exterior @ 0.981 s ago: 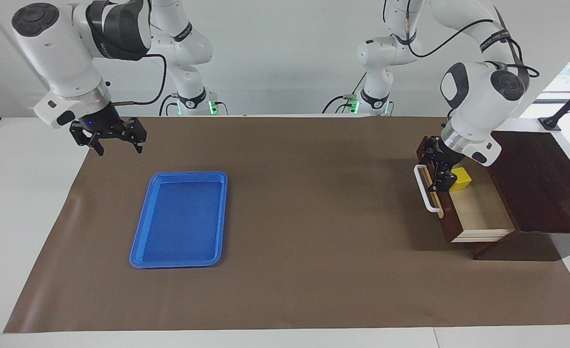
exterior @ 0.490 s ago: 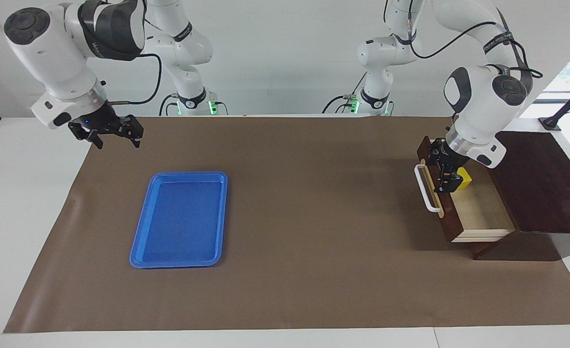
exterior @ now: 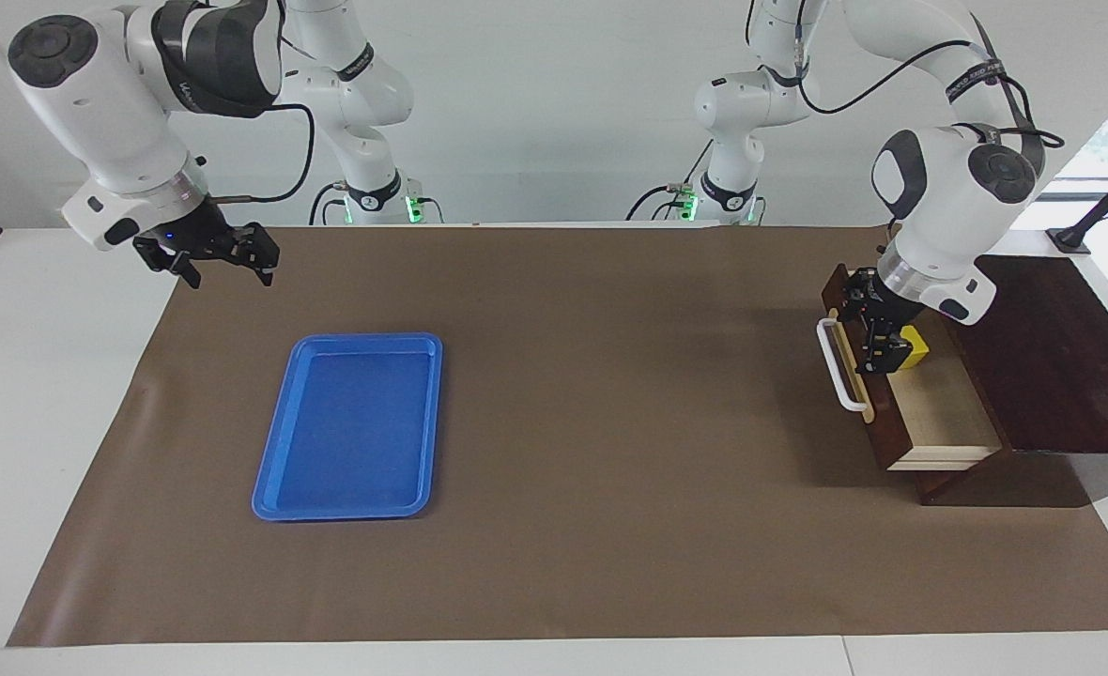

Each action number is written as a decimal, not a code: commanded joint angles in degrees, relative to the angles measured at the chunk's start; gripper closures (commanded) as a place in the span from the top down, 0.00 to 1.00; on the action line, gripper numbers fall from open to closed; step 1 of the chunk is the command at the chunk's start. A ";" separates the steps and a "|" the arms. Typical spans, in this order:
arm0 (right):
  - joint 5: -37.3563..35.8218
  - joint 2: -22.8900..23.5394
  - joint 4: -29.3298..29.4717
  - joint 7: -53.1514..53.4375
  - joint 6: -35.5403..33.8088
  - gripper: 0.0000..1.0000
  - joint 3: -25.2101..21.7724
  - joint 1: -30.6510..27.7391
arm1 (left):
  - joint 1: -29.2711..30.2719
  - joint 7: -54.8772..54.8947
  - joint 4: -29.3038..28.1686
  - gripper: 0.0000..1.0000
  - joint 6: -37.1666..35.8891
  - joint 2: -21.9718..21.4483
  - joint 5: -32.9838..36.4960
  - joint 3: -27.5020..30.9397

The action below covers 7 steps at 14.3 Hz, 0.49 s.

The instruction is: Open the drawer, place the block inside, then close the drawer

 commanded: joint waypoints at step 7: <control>-0.12 -1.47 -1.45 1.93 0.21 1.00 0.44 0.01 | 6.86 9.29 -0.60 1.00 2.24 -0.25 1.15 -0.18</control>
